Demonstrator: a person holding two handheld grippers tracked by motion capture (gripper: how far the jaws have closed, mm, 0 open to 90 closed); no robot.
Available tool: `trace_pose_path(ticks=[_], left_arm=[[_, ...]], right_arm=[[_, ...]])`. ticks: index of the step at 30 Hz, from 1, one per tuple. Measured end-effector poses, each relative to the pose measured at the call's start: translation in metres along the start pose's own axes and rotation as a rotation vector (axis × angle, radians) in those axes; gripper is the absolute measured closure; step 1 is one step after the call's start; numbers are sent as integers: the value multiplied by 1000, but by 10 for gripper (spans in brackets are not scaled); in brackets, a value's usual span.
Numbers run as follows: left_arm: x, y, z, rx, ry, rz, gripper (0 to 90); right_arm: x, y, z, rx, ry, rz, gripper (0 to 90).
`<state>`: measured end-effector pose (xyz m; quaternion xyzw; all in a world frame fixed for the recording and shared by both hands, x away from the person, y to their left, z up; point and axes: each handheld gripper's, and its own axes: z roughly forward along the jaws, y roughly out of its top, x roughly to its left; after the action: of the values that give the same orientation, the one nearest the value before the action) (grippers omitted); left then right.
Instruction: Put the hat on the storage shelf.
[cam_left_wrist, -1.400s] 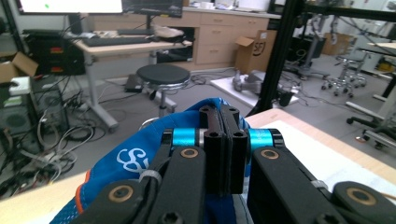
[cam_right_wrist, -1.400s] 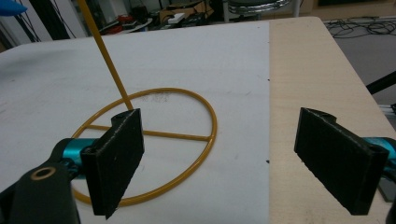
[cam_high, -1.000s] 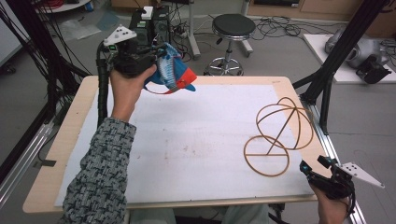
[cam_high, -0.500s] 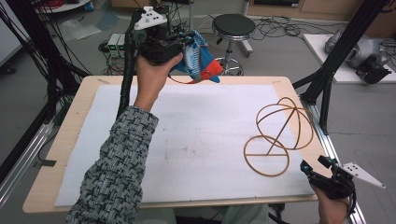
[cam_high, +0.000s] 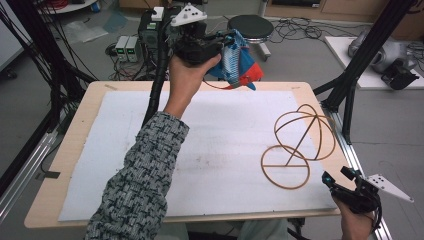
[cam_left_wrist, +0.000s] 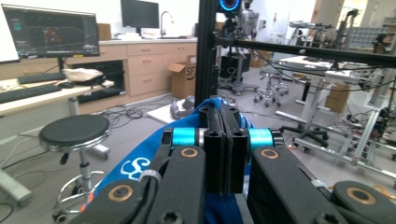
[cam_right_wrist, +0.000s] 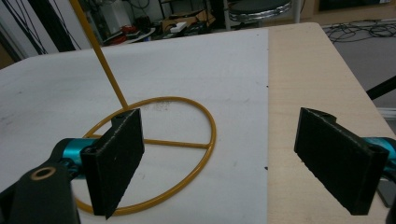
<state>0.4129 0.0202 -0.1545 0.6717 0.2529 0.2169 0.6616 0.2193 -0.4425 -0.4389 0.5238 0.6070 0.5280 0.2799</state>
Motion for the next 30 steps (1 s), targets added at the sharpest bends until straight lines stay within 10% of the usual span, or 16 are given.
trace_pose_path(ticks=[30], left_arm=[[-73, -3, 78, 5, -178, -19, 886]], right_arm=[[-6, -2, -7, -22, -7, 20, 149]])
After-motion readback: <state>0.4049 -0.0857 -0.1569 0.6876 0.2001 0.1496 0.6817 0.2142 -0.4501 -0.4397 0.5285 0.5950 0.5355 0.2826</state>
